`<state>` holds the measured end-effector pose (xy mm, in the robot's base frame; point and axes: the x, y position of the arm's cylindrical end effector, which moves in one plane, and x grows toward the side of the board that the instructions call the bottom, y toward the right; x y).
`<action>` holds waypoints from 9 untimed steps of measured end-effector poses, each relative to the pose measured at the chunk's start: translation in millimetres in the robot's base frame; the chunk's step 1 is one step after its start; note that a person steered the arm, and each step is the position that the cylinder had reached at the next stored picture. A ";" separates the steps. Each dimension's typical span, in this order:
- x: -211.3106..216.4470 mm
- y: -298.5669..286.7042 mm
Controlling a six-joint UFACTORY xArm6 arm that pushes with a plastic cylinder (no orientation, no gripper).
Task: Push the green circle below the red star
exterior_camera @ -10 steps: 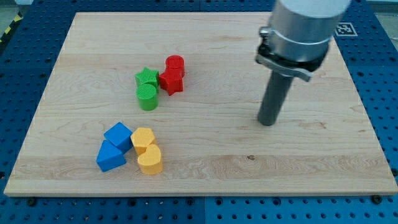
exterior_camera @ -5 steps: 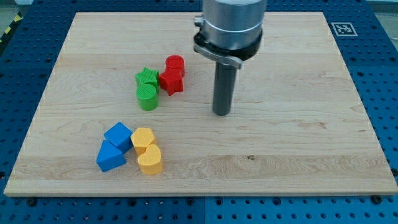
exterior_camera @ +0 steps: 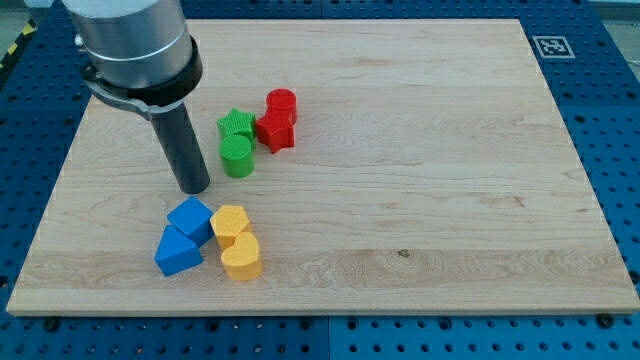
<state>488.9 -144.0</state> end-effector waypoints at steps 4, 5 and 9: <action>-36.1 5.8; -44.1 12.8; -14.2 93.4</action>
